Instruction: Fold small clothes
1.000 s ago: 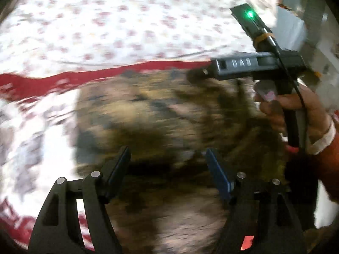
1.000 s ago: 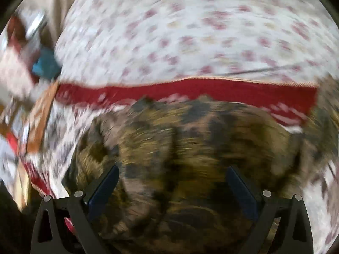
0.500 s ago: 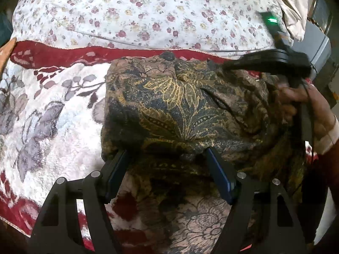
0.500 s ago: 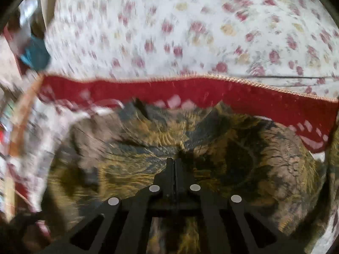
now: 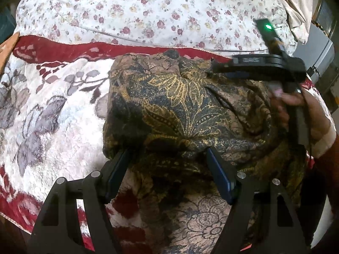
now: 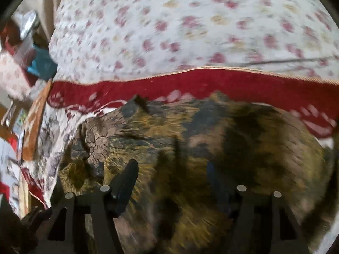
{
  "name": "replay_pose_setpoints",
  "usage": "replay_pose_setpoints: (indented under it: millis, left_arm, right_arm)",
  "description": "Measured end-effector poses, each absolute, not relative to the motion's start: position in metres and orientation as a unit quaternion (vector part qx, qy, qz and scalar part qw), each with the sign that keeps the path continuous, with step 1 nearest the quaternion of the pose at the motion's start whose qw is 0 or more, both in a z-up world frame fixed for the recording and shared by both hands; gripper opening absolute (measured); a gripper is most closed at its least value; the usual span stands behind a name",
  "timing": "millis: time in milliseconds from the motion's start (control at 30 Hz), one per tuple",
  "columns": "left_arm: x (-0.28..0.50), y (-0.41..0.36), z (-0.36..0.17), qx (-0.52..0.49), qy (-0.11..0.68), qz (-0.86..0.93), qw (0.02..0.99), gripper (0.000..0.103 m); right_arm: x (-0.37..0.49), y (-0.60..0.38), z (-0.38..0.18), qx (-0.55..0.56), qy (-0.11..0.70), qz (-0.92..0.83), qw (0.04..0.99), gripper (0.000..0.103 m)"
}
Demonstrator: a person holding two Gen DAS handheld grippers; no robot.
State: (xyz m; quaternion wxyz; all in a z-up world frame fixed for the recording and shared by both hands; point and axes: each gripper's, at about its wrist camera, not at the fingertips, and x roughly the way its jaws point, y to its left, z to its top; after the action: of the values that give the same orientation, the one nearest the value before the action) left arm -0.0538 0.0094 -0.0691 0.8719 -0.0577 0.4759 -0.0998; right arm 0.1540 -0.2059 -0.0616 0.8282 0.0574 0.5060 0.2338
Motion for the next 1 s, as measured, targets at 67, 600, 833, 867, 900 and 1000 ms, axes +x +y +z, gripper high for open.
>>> replay_pose_setpoints:
  millis: [67,600,833,867,900,1000]
  left_arm:
    - [-0.052,0.009,-0.071,-0.058,0.478,-0.100,0.871,0.074]
    - [-0.062,0.010,-0.072,-0.039,0.480,-0.084,0.872,0.074]
    - [-0.060,0.021,-0.075,-0.056,0.486,-0.075,0.869,0.074]
    - [-0.060,0.022,-0.074,-0.058,0.484,-0.074,0.870,0.074]
    - [-0.058,0.023,-0.073,-0.057,0.481,-0.072,0.872,0.074]
    - [-0.052,0.024,-0.072,-0.056,0.480,-0.059,0.874,0.074]
  right_arm:
    - [0.163,-0.188,-0.072,0.033,0.512,0.235,0.825,0.061]
    - [0.090,-0.384,0.038,0.070,0.356,0.073,0.929,0.003]
    - [0.043,-0.416,-0.023,0.085,0.474,0.122,0.868,0.003]
    - [0.035,-0.417,-0.027,0.083,0.485,0.132,0.860,0.003]
    - [0.032,-0.417,-0.026,0.081,0.490,0.131,0.858,0.003]
    - [0.033,-0.416,-0.007,0.079,0.473,0.100,0.872,0.007]
